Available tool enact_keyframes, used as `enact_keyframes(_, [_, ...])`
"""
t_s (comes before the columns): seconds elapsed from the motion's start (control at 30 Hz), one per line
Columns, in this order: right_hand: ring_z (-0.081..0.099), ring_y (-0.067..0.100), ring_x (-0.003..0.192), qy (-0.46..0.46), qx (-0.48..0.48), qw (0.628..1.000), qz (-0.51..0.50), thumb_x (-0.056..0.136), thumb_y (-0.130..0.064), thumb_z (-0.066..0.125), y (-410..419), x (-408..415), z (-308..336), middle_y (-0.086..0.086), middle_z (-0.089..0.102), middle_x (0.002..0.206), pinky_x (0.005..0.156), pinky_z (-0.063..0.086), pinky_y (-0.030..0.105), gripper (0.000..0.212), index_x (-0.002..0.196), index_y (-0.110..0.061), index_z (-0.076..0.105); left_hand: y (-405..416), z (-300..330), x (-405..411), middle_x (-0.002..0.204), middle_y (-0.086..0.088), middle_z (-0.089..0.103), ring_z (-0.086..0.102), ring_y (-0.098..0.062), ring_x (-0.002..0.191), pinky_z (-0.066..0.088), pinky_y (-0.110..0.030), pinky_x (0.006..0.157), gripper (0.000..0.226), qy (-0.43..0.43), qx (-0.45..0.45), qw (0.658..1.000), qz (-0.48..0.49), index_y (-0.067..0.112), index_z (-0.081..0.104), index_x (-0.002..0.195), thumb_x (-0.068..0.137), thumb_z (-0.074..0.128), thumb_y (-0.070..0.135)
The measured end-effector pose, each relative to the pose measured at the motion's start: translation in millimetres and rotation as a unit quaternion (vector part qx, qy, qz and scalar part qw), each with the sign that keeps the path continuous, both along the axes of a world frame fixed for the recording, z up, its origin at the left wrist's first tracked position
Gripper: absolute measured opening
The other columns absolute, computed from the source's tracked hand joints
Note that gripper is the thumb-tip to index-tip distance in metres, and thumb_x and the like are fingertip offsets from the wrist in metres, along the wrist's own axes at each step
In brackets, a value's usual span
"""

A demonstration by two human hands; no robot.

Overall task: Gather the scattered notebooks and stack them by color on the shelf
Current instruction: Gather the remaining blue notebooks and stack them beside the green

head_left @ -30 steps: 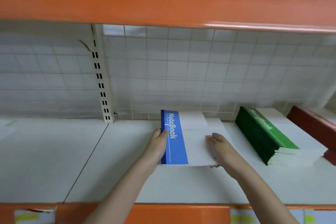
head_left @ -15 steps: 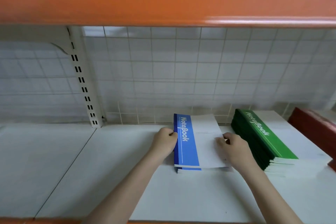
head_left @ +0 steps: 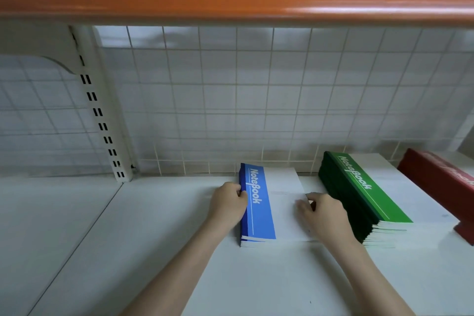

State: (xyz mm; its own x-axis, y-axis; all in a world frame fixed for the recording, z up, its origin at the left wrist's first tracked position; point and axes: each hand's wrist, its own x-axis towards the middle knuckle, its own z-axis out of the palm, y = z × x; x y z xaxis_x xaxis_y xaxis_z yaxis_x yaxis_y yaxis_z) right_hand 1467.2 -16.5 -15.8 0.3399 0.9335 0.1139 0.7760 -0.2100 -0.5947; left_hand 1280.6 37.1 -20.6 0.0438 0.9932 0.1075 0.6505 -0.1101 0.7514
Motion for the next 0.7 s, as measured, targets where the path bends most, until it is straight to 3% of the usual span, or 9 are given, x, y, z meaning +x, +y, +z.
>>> enact_keyframes(0.2, [0.056,0.032,0.062,-0.003,0.003,1.000,0.006,0.092,-0.026,0.054,3.8,1.1,-3.3,0.008,0.048,0.059,0.055,0.038,0.030,0.034,0.076,0.004,0.056,1.0,-2.5,-2.5,0.061,-0.010,0.030,0.026,-0.023,0.064,0.020,-0.029,0.059,0.043,0.029,0.014,0.999,-0.001,0.015,0.023,0.057,0.090,0.049,0.010])
enact_keyframes(0.37, [0.053,0.030,0.062,-0.011,0.004,1.000,0.007,0.093,-0.029,0.050,2.7,3.2,-5.5,0.013,0.054,0.068,0.056,0.039,0.030,0.037,0.069,0.000,0.052,1.7,-3.4,-2.3,0.059,-0.007,0.027,0.024,-0.023,0.065,0.018,-0.029,0.059,0.043,0.028,0.019,0.999,-0.010,0.015,0.022,0.057,0.090,0.049,0.011])
enact_keyframes(0.53, [0.061,0.033,0.071,0.050,-0.046,0.996,0.057,0.090,-0.053,0.051,-2.8,7.9,-0.1,0.006,0.047,0.068,0.058,0.037,0.028,0.051,0.064,-0.011,0.038,1.6,-6.3,-6.7,0.056,-0.002,0.023,0.022,-0.021,0.062,0.017,-0.029,0.058,0.045,0.022,0.016,0.999,-0.036,0.015,0.021,0.058,0.094,0.048,0.015])
enact_keyframes(0.6, [0.064,0.029,0.085,0.094,-0.078,0.989,0.089,0.082,-0.063,0.055,-5.6,11.8,3.9,0.002,0.052,0.080,0.066,0.043,0.028,0.051,0.083,-0.012,0.050,0.7,-4.7,-8.3,0.056,0.000,0.023,0.021,-0.019,0.058,0.018,-0.030,0.055,0.047,0.029,-0.012,0.998,-0.057,0.016,0.021,0.060,0.096,0.048,0.027])
enact_keyframes(0.63, [0.062,0.024,0.099,0.105,-0.104,0.983,0.105,0.076,-0.068,0.057,-7.2,14.3,6.6,0.003,0.058,0.100,0.076,0.047,0.028,0.067,0.109,-0.010,0.053,-0.8,-3.2,-9.5,0.055,0.001,0.023,0.022,-0.017,0.056,0.019,-0.030,0.053,0.049,0.035,-0.029,0.997,-0.068,0.016,0.021,0.061,0.095,0.049,0.036])
enact_keyframes(0.67, [0.055,0.020,0.117,0.106,-0.133,0.978,0.123,0.069,-0.073,0.060,-8.9,16.6,9.4,0.004,0.054,0.127,0.089,0.046,0.027,0.095,0.136,-0.008,0.039,-3.0,-1.3,-11.6,0.055,0.003,0.024,0.023,-0.016,0.054,0.020,-0.027,0.050,0.052,0.042,-0.046,0.995,-0.080,0.017,0.022,0.061,0.092,0.051,0.046])
enact_keyframes(0.7, [0.040,0.017,0.133,0.099,-0.162,0.971,0.144,0.062,-0.077,0.061,-10.9,18.4,11.6,0.001,0.039,0.146,0.099,0.040,0.025,0.118,0.149,-0.010,0.017,-6.0,0.5,-14.1,0.053,0.005,0.025,0.025,-0.015,0.052,0.020,-0.026,0.049,0.055,0.051,-0.061,0.992,-0.094,0.018,0.023,0.062,0.088,0.052,0.056])
